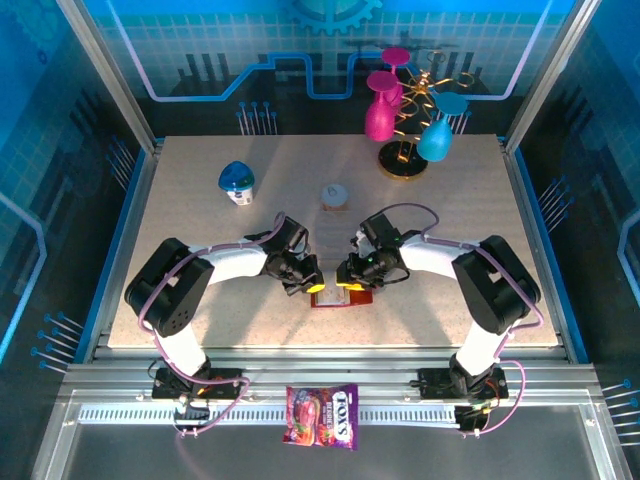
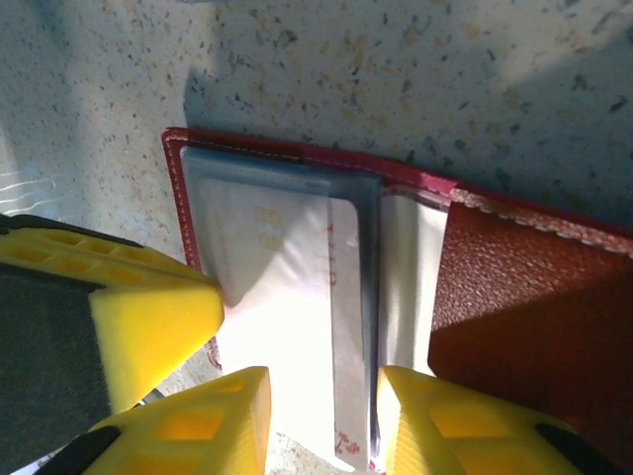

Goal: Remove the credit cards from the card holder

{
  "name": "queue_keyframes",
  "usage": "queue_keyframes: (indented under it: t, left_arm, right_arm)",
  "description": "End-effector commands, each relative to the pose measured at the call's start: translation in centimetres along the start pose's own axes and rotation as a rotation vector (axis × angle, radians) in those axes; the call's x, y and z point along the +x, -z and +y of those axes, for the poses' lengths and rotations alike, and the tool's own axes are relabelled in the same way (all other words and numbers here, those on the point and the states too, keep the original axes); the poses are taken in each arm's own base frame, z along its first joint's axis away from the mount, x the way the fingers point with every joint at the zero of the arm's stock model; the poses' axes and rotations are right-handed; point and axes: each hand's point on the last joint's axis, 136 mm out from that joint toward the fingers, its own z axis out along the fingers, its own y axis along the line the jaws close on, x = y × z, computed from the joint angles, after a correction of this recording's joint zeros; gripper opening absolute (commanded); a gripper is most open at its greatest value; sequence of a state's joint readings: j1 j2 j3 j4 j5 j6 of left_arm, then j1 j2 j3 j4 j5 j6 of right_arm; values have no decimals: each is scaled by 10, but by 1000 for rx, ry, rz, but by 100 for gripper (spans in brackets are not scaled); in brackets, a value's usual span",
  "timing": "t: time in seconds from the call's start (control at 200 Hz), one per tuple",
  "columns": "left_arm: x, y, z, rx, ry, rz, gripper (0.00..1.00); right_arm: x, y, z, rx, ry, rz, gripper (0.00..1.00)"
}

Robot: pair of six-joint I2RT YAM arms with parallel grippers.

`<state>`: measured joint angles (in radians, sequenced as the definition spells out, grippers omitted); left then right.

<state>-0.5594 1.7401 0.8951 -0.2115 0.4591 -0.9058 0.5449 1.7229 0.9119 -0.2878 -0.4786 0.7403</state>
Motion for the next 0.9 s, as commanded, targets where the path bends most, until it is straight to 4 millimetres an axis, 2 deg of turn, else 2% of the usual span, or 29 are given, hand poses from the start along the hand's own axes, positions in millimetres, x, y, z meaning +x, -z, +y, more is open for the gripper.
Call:
queue_keyframes:
  t: [0.0,0.105,0.235,0.315,0.61,0.895]
  left_arm:
    - [2,1,0,-26,-19,6,5]
    - [2,3,-3,-17,-21,3,5]
    - [2,4,-4,-20,-26,2,5]
    - [2,3,0,-31,-18,5,5]
    - [3,1,2,-39,-16,11,5]
    - [4,1,4,-52,-11,18,5]
  right_arm:
    - [-2,13,14,-3,45,-18,36]
    - [-5,13,11,-6,46,-15,35]
    - [-9,10,27,-97,55,-14,32]
    - [-11,6,27,-106,46,-13,31]
    - [-15,-9,15,-76,22,0,31]
    - [-10,-9,-2,16,16,10,34]
